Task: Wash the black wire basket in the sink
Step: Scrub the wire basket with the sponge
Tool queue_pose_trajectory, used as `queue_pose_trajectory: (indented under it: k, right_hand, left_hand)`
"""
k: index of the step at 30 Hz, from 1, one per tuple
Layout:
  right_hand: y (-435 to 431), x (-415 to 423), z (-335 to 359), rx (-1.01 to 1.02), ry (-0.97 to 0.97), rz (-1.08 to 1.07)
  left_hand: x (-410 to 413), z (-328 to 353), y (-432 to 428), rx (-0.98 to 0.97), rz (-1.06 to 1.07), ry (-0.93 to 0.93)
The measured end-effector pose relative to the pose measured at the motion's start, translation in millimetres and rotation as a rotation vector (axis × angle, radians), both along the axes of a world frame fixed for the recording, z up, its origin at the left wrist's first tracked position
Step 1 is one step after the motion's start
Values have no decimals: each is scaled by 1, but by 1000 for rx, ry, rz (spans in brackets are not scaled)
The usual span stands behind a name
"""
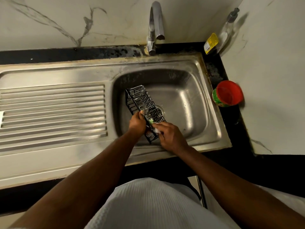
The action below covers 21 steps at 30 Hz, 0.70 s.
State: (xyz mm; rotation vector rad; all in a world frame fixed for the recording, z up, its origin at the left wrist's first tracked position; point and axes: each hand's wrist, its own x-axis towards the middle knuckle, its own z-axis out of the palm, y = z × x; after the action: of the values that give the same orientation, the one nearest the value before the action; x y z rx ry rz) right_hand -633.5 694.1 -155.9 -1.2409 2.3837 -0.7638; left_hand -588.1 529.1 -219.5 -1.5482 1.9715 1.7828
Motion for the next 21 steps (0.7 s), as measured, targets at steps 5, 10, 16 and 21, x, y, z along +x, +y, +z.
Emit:
queue_pose_trajectory:
  k: [5, 10, 16, 21]
  right_hand:
    - [5, -41, -12, 82, 27, -331]
    - [-20, 14, -3, 46, 36, -69]
    - [-4, -39, -17, 115, 57, -387]
    - [-22, -9, -14, 52, 8, -126]
  left_hand:
    - [1, 1, -2, 7, -20, -9]
    - [1, 25, 2, -48, -28, -23]
    - [3, 34, 1, 104, 40, 41]
    - [9, 32, 12, 52, 84, 25]
